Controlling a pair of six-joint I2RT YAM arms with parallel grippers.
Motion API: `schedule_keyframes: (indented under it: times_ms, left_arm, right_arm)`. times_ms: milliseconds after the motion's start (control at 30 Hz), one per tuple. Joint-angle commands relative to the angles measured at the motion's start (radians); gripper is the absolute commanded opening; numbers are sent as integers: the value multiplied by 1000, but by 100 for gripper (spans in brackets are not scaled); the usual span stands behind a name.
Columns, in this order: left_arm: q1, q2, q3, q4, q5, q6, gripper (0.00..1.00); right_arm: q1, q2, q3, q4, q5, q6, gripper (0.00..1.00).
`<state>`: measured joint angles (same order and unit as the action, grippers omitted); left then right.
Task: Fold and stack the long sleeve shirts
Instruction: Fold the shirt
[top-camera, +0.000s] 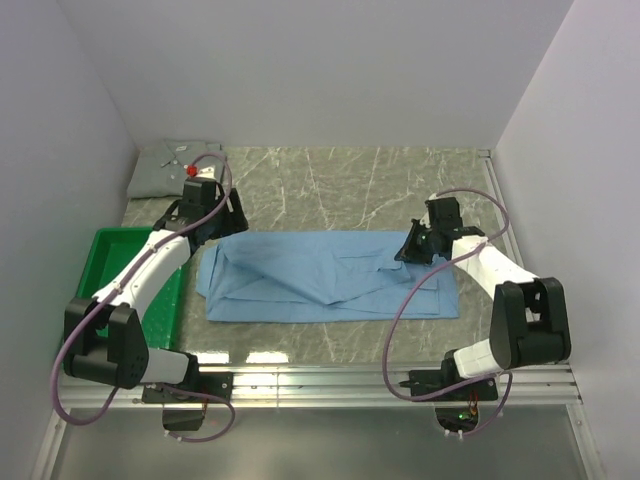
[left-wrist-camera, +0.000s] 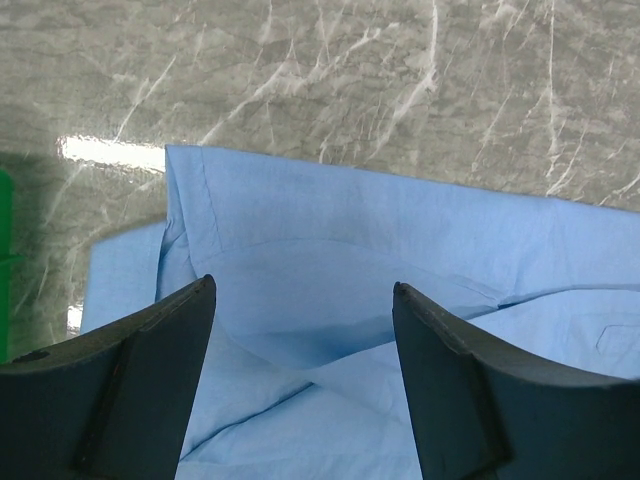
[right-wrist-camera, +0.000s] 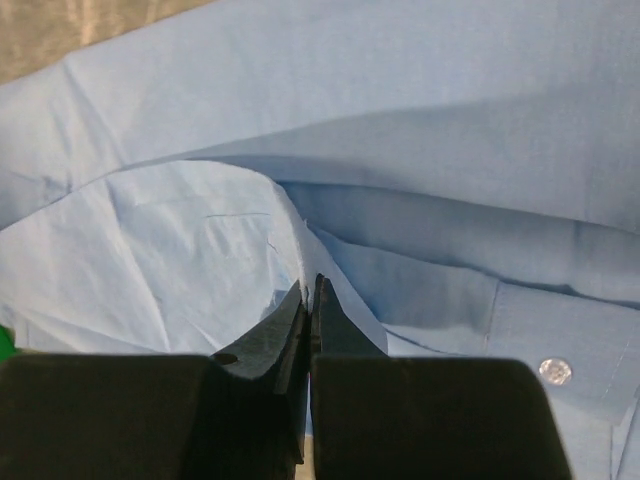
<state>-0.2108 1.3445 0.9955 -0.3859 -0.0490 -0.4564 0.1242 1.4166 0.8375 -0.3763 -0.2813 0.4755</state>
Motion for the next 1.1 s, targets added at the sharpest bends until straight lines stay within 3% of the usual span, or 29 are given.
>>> schedule_keyframes:
  times_ms: [0, 1067]
  left_arm:
    - [-6, 16, -1, 2, 9, 15, 77]
    - [-21, 90, 17, -21, 24, 19, 78]
  right_arm:
    - [-20, 30, 32, 43, 22, 3, 0]
    - [-90, 81, 109, 76, 77, -46, 0]
